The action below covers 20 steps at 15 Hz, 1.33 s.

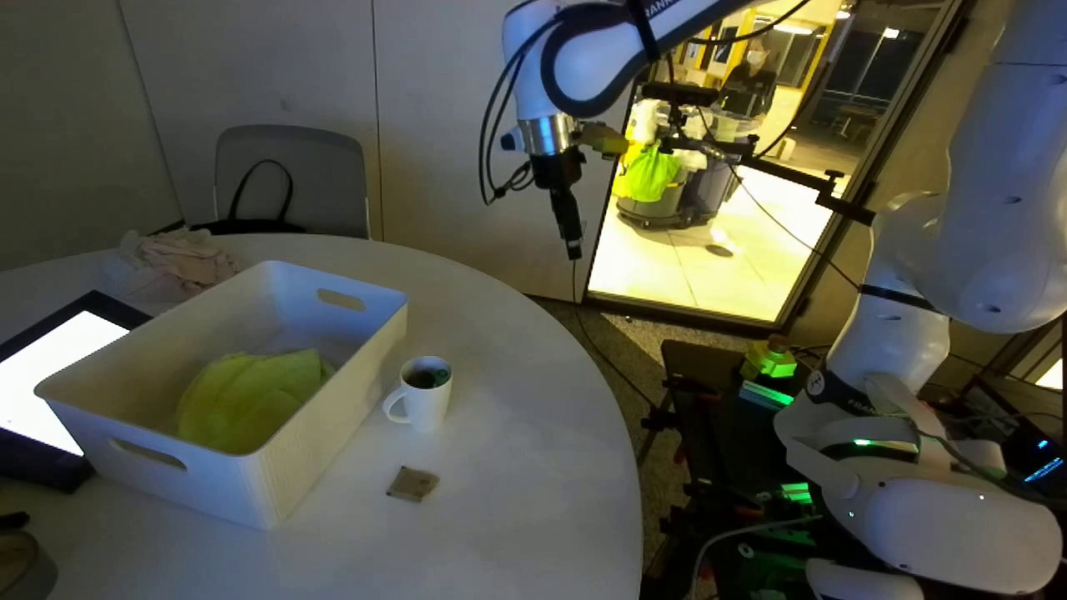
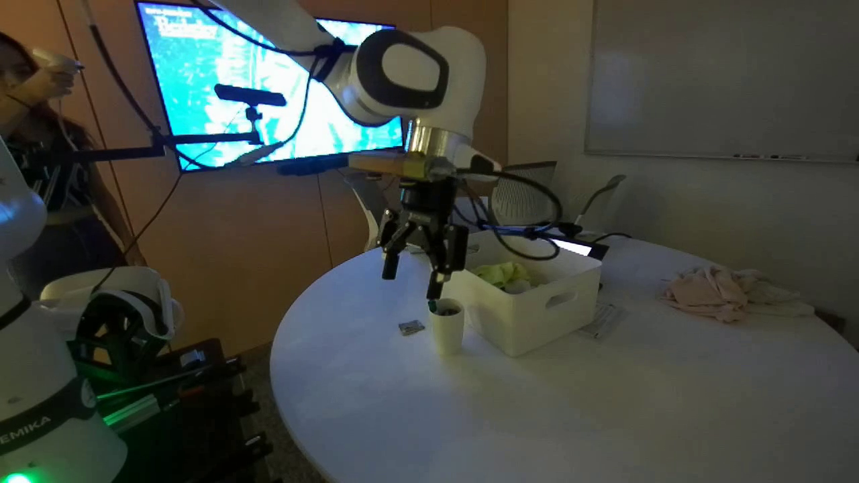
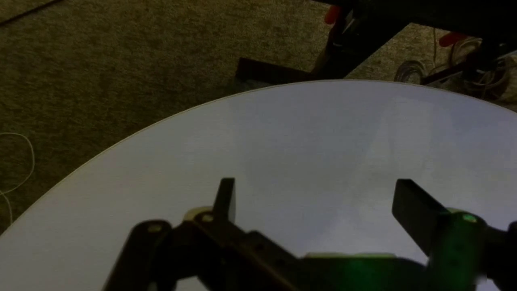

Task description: Put each towel in the white box, and each item from the towel in the white mug

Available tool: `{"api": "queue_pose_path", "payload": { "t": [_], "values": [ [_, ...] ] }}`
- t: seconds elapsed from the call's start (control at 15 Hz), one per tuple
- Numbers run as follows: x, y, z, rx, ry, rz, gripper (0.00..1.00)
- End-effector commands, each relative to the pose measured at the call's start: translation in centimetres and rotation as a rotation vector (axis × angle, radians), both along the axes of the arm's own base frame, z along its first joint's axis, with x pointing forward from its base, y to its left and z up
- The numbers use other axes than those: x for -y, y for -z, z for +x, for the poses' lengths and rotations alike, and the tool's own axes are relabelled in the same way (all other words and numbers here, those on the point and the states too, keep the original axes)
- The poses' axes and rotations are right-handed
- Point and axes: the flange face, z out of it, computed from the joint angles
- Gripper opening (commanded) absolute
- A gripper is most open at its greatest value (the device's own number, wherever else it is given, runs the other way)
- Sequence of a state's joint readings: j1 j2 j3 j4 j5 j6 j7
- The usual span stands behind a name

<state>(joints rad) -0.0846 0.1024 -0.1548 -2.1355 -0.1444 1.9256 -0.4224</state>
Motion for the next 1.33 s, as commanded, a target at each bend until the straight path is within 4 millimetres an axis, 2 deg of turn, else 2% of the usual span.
{"api": "queue_pose_path", "payload": {
  "t": [0.0,0.33,0.67,0.93,1.27],
  "values": [
    [-4.9,4.1,-3.1,0.050,-0.002,0.001,1.00],
    [-14.2,10.6,-5.2,0.059,-0.052,-0.007,1.00],
    [-22.0,14.5,-6.5,0.104,-0.122,-0.010,1.00],
    [-26.2,16.5,-6.1,0.147,-0.177,0.017,1.00],
    [-29.4,16.8,-3.9,0.190,-0.194,0.034,1.00]
  ]
}}
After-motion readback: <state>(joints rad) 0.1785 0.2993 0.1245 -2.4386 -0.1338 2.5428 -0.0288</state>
